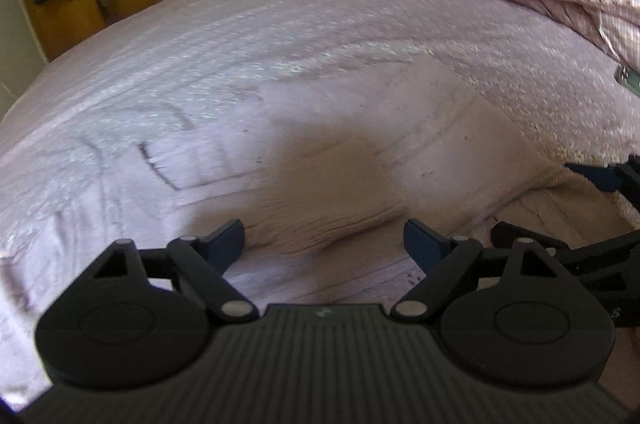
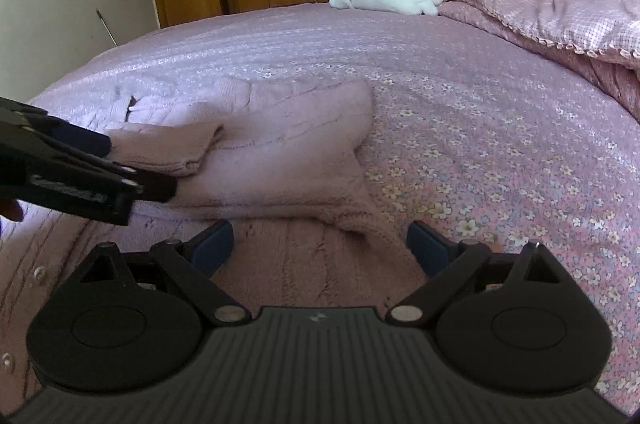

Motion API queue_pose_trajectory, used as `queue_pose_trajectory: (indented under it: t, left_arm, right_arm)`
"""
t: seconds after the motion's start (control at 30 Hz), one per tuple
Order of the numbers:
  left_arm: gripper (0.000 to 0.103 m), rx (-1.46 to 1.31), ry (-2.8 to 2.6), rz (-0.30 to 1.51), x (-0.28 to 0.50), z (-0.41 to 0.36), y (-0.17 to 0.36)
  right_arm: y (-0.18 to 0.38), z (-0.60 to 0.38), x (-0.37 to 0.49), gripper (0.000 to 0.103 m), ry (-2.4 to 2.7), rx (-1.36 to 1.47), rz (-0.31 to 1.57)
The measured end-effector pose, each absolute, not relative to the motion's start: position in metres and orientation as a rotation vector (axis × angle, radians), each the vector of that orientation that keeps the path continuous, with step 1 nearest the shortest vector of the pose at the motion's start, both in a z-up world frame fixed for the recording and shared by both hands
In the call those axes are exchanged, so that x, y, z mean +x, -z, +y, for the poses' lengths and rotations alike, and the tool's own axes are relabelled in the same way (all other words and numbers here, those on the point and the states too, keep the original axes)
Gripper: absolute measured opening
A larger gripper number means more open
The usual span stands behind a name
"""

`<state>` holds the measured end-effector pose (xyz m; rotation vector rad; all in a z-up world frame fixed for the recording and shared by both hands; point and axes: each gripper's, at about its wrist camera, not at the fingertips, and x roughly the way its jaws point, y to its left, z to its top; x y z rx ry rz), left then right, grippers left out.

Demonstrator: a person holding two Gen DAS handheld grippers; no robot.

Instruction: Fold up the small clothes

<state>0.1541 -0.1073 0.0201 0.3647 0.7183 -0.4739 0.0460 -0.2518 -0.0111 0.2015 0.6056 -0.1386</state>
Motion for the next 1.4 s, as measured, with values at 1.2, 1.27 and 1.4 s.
queue_pose_trajectory:
  t: [1.2, 1.27, 1.4]
  left_arm:
    - [0.027, -0.083, -0.057, 0.739, 0.154, 0.092, -0.03]
    - [0.035, -0.071, -0.069, 0.719, 0.151, 0.097, -0.031]
    - [0.037, -0.072, -0.089, 0.709, 0.149, 0.105, -0.037]
  right_arm:
    - [0.015, -0.249, 0.052, 0.103, 0.134, 0.168, 0.611]
    - [0.016, -0.249, 0.052, 0.103, 0.134, 0.167, 0.611]
    - [0.015, -0.249, 0.052, 0.103, 0.137, 0.168, 0.61]
